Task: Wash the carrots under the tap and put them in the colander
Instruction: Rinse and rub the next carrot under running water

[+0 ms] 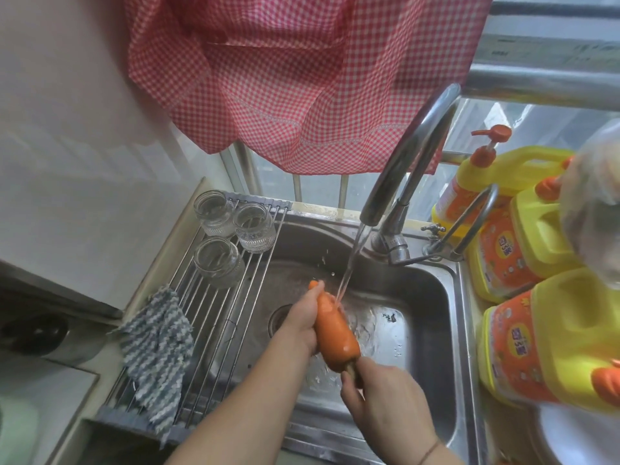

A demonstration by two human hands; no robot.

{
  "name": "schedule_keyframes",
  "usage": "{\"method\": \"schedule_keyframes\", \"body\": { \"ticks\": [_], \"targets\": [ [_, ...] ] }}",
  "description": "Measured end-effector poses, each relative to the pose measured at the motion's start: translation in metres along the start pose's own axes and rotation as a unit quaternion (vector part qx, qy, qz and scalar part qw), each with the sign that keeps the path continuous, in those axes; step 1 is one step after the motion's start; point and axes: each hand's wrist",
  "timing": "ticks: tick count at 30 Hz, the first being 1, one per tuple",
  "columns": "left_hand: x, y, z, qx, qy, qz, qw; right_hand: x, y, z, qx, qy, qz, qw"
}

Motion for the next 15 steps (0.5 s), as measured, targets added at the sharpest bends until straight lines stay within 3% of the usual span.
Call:
{"method": "schedule_keyframes", "body": {
  "ticks": [3,5,6,7,8,10,12,15],
  "targets": [
    [0.010,-0.016,0.008,-0.077,-0.014,-0.027,0.997,-0.019,-0.009,0.003,-0.018,-0.005,0.017,1.000],
    [0.014,-0.021,0.007,-0.120,-0.005,-0.039,0.992,-0.020,-0.010,0.013,0.144,0.004,-0.063,0.988],
    [0.015,-0.022,0.005,-0.124,-0.003,-0.045,0.991,-0.015,-0.009,0.018,0.285,0.023,-0.128,0.950],
    [0.016,-0.021,0.004,-0.124,0.000,-0.053,0.991,-0.009,-0.008,0.021,0.410,0.058,-0.190,0.890],
    [0.015,-0.020,0.001,-0.119,0.002,-0.059,0.991,-0.002,-0.009,0.025,0.487,0.110,-0.228,0.836],
    [0.014,-0.017,-0.001,-0.120,-0.001,-0.067,0.990,0.013,-0.010,0.027,0.538,0.199,-0.238,0.784],
    [0.015,-0.015,0.000,-0.143,-0.005,-0.076,0.987,0.022,-0.009,0.024,0.549,0.230,-0.228,0.771],
    [0.013,-0.009,0.000,-0.151,-0.007,-0.082,0.985,0.032,-0.010,0.016,0.518,0.200,-0.240,0.796]
  ]
}}
Point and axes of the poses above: each hand's wrist, its own x-axis towards the middle knuckle, its own z-axis out of the back of the hand, y = z × x, and after that the axes turned 3 degrees about z, right-handed
